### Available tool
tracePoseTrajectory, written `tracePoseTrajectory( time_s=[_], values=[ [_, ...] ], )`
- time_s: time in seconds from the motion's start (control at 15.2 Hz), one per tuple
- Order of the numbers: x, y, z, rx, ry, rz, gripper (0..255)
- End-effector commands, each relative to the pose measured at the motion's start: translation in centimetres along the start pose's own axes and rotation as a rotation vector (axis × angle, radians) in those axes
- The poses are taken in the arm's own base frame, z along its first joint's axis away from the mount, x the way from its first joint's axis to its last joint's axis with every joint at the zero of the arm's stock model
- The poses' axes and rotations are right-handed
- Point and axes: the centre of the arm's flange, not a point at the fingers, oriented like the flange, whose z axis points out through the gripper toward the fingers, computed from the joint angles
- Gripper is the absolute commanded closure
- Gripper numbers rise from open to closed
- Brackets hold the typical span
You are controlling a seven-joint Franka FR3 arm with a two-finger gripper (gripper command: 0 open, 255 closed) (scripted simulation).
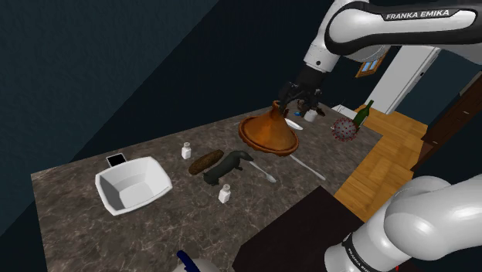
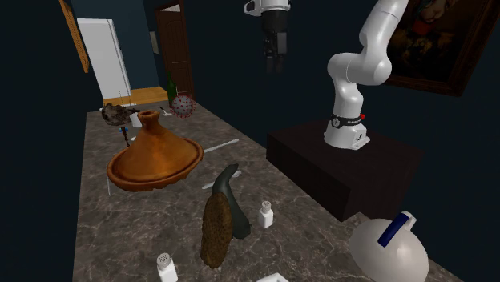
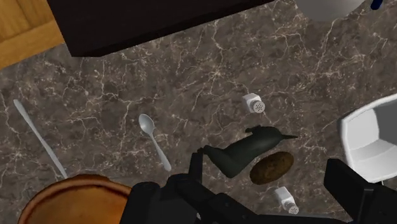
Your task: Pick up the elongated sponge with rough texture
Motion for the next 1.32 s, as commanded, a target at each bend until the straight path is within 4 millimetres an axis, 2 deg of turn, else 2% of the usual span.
tracePoseTrajectory(
  time_s=[0.0,0.59,1.25],
  values=[
    [1.5,-0.1,2.2,0.041,-0.018,0.049,0],
    [8.2,-0.2,12.5,0.218,-0.1,0.259,0],
    [14.6,-1.0,24.5,0.415,-0.191,0.491,0]
  ],
)
